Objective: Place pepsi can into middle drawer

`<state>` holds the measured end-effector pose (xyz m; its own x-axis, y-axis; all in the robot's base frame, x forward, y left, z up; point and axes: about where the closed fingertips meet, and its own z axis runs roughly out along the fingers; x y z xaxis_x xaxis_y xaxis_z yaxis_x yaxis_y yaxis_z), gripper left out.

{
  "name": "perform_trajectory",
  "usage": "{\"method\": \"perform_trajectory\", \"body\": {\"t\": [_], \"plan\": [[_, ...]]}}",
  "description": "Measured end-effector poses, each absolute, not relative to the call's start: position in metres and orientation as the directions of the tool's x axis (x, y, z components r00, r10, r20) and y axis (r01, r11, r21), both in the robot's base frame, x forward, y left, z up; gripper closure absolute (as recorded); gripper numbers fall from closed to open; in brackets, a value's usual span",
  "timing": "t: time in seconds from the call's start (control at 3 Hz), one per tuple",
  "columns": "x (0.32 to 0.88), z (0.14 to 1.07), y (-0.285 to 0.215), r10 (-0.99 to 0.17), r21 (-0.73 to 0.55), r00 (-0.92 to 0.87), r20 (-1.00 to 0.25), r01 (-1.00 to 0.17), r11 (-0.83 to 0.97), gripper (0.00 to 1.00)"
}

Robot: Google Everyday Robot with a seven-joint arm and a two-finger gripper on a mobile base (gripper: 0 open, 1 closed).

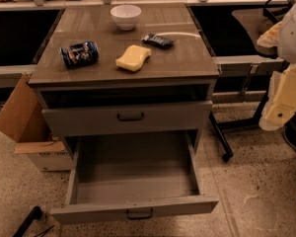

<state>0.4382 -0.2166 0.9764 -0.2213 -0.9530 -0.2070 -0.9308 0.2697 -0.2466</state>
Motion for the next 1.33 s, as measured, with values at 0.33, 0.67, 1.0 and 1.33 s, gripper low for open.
{"method": "perform_trajectory", "body": {"t": [0.33,0.67,1.0,1.33], "plan": [[0.438,0.976,-0.216,-0.953,-0.247,-0.221,-0.207,-0.931,0.27,0.0],[0.458,0.974,-0.203,-0.954,-0.241,-0.192,-0.23,-0.939,0.247,0.0],[0.504,0.964,-0.161,-0.952,-0.224,-0.116,-0.283,-0.957,0.183,0.0],[0.55,0.948,-0.108,-0.941,-0.202,-0.052,-0.333,-0.971,0.125,0.0]]}}
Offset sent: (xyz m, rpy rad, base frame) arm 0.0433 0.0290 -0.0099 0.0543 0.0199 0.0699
